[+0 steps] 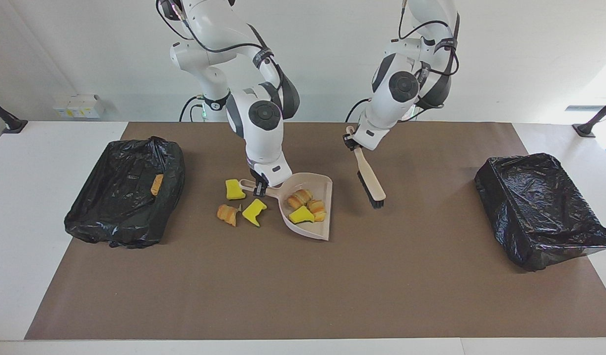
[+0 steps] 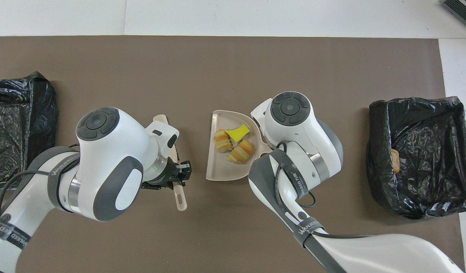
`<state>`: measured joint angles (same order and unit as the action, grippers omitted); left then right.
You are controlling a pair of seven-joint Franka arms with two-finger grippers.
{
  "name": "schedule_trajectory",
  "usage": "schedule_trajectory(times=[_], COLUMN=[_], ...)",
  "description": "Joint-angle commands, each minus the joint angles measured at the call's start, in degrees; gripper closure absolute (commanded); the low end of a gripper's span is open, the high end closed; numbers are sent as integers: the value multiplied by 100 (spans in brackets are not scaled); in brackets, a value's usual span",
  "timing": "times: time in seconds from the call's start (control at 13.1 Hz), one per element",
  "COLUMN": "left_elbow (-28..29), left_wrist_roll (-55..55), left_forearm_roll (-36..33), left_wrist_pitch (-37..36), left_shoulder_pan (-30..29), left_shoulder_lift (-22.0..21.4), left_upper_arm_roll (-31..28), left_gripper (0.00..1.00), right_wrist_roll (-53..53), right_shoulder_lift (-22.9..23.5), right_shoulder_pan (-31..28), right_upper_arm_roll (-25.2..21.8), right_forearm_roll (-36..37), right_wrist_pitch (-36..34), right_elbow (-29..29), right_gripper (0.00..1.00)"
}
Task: Sweep and dump trash in bin
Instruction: 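Tip the dustpan over the black bag with the right gripper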
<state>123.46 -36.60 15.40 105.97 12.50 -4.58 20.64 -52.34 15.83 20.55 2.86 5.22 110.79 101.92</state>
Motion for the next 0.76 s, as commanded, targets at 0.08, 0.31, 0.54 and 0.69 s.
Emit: schedule_trajectory(times=[0.08,0.31,0.54,0.69], left_elbow=[1398,1742,1892,2094], left_wrist_roll=[-207,-794,-804,-805], left_forearm_roll=[180,472,1333,1421], left_wrist_pitch=[345,897,1302,1627], left_shoulder_pan=[822,1535,1851,2089], left_shoulder_lift=[-1298,-1327,-1168,-1107], left_upper_arm_roll=[-25,-25,-16,-8], left_gripper=[100,100,100,100], right_wrist_roll=[-521,-707,-1013,-1592], right_shoulder_lift=[-466,-765,-1090,-1292], right_shoulder_pan=[-489,-955,-1464,-1938], right_upper_arm_roll=[49,40,31,-13], right_forearm_roll=[-230,-477,-478,-478], right_wrist_pitch=[-364,-864,-1304,-1524], right_elbow=[-5,-189,-365,-383], right_gripper=[100,100,100,100])
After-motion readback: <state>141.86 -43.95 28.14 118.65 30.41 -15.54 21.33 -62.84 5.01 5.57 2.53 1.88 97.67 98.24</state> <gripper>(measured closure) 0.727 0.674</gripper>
